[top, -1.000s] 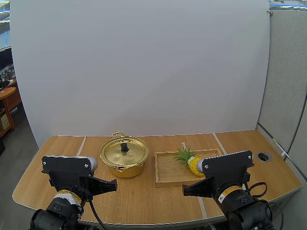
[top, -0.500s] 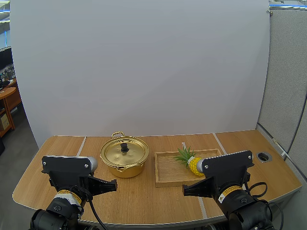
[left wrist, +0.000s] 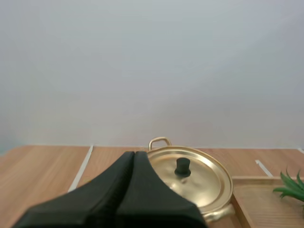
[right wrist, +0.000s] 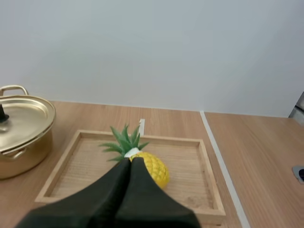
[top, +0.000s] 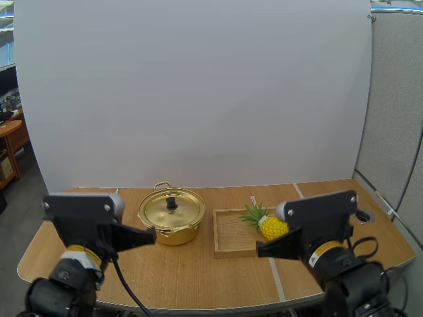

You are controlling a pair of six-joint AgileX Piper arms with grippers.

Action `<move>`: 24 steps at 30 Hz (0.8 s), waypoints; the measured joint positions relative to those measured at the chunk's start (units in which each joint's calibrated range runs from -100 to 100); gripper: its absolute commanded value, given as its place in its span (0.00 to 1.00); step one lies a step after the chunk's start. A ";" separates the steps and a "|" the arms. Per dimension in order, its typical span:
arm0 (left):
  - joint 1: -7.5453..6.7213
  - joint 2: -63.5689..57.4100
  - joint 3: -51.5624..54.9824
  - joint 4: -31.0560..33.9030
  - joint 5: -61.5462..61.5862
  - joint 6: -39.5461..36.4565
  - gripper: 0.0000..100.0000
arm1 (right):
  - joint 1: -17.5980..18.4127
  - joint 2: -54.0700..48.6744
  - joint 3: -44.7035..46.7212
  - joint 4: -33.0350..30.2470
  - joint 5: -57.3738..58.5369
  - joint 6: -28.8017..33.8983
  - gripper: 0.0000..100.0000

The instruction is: Open the pot, put the pineapple inside, and close it

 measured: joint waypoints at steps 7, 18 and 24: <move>0.00 -0.14 -13.04 0.00 -0.17 6.96 0.00 | 0.00 -0.12 -14.44 -2.38 7.97 0.00 0.00; 0.00 -0.28 -32.54 0.00 19.86 9.45 0.00 | 0.00 -0.27 -31.73 -7.42 21.50 0.00 0.00; 0.00 -0.28 -40.64 0.00 31.14 9.48 0.00 | 0.00 -0.23 -39.02 -7.42 33.85 0.00 0.00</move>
